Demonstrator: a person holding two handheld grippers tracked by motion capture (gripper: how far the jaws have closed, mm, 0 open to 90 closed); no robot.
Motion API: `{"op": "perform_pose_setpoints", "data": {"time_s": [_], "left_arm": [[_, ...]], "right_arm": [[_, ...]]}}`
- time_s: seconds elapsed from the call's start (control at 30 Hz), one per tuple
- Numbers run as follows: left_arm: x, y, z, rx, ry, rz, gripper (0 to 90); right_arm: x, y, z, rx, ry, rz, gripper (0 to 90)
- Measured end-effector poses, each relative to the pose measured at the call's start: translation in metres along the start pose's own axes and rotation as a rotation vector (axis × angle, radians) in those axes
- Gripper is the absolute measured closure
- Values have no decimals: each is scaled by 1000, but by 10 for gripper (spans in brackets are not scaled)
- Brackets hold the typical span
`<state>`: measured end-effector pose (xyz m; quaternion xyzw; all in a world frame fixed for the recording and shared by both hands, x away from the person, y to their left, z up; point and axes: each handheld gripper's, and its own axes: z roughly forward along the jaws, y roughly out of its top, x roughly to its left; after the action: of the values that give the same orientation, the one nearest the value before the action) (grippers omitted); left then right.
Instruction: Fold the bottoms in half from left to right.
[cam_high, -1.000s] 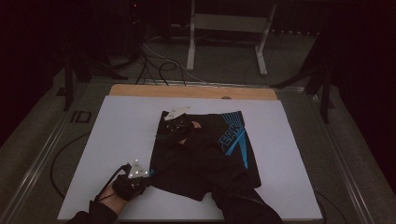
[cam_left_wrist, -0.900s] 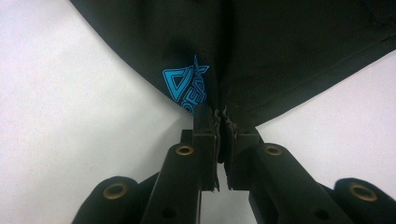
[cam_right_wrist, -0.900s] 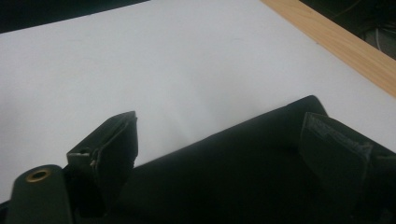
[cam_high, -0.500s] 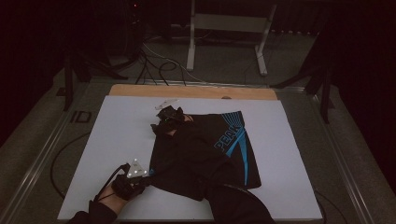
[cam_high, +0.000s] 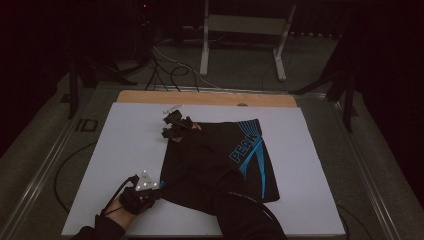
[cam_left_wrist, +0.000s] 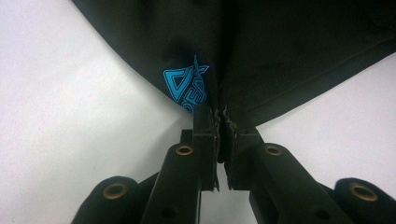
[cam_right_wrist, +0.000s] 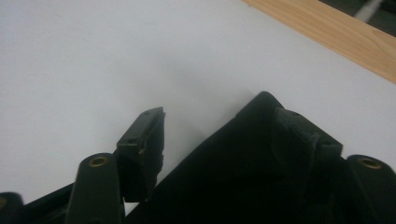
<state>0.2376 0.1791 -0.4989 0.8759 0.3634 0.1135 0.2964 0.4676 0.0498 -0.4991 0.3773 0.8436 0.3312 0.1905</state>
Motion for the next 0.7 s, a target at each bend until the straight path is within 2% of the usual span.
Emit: {"op": "perform_pose_setpoints", "data": {"time_s": [0.13,0.17,0.2,0.4,0.57,0.63,0.7], "left_arm": [[0,0,-1,-2,0,2,846],[0,0,-1,-1,1,3,846],[0,0,-1,-2,1,3,845],[0,0,-1,-5,0,4,846],[-1,1,-4,-18,5,4,846],[-1,1,-4,-16,3,3,845],[-2,1,-3,-15,3,6,845]], "right_arm": [[2,-1,6,26,-23,6,436],[2,-1,8,29,-16,10,453],[2,-2,9,38,-30,5,486],[1,-7,17,69,-14,5,509],[1,-10,17,76,-4,0,578],[-1,-11,17,78,0,12,626],[-3,-11,16,81,-5,1,661]]}}
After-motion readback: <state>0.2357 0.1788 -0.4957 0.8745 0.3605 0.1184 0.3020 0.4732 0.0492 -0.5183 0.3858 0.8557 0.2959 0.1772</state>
